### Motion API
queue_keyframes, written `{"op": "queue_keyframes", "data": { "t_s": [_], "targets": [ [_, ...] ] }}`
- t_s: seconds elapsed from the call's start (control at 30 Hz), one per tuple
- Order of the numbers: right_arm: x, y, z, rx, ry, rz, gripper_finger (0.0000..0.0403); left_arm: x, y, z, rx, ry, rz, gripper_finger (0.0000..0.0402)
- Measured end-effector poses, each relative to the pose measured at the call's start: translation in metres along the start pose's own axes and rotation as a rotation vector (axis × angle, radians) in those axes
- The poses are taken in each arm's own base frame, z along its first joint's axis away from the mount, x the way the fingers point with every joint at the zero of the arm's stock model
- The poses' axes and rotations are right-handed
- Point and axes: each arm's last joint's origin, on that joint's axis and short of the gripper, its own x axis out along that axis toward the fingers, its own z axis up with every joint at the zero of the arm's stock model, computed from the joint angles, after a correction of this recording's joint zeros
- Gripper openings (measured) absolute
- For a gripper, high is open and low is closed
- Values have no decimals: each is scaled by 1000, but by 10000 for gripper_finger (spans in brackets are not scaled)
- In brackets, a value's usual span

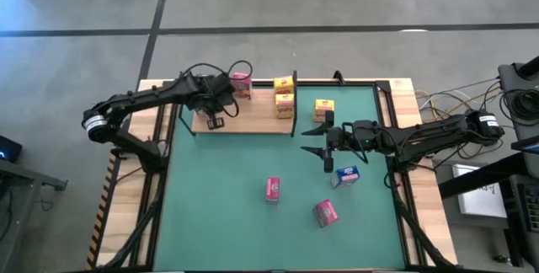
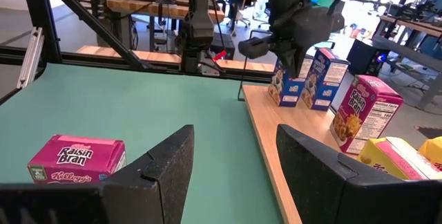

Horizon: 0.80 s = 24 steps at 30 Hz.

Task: Stack cereal on shelf
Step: Put the top blue cereal box on the shelf, then put the left pink cereal box on the shelf

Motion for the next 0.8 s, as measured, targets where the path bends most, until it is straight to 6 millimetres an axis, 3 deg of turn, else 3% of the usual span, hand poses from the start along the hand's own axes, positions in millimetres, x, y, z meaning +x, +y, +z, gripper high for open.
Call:
{"op": "queue_keyframes", "data": {
  "t_s": [0.27, 0.57, 0.8],
  "targets": [
    [0, 0, 0, 0, 0, 0, 196, -6, -2, 1, 19, 7, -2, 1],
    [0, 0, 0, 0, 0, 0, 196, -55, -3, -5, 38, 138, -164, 1],
    [0, 0, 0, 0, 0, 0, 196, -59, 15, -13, 59, 248, 115, 1]
  ]
}}
